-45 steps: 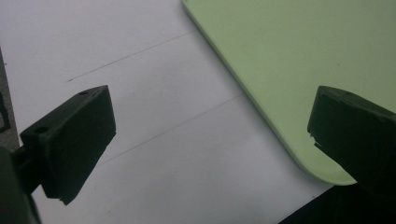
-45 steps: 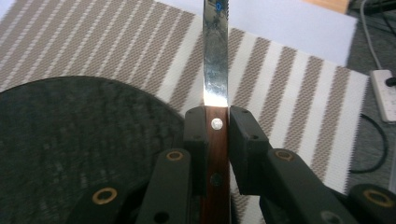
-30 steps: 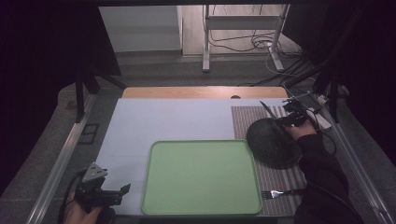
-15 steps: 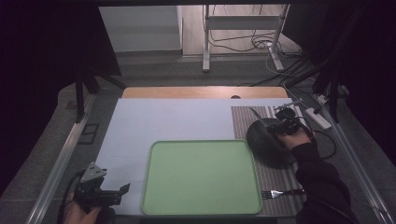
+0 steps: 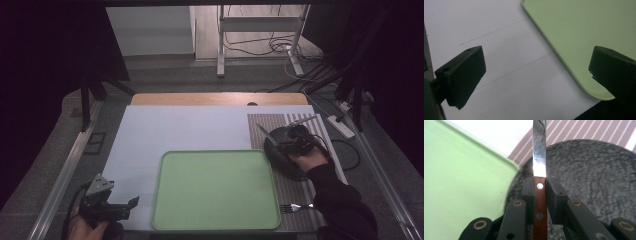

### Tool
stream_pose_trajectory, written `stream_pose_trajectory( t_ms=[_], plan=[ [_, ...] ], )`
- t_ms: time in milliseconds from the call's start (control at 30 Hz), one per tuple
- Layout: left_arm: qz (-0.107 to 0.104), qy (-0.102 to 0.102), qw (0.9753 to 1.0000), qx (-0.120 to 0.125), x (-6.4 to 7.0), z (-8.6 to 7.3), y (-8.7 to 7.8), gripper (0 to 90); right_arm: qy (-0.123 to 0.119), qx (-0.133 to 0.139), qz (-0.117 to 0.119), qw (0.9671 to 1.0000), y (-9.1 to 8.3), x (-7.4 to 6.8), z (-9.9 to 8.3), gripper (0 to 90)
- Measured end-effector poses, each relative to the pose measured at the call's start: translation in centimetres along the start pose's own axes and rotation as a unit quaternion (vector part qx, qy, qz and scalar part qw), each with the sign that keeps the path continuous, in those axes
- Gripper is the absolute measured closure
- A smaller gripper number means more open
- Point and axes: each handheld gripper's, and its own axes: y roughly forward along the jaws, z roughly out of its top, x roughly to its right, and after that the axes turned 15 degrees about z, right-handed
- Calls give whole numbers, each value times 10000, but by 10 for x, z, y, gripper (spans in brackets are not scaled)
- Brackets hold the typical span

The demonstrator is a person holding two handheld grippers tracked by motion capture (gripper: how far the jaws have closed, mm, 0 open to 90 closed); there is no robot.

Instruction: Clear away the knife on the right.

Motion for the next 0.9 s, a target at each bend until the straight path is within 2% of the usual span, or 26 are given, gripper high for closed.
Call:
stream_pose_trajectory(
  t_ms=[567, 900],
  plan=[
    [-1, 10, 10000, -1, 0, 0, 0, 17, -249, -51, 319, 9992, 5, -55, -17, 774],
    [14, 30, 10000, -4, 1, 1, 0, 18, -473, -202, 497, 9974, 14, -89, -27, 774]
  ],
)
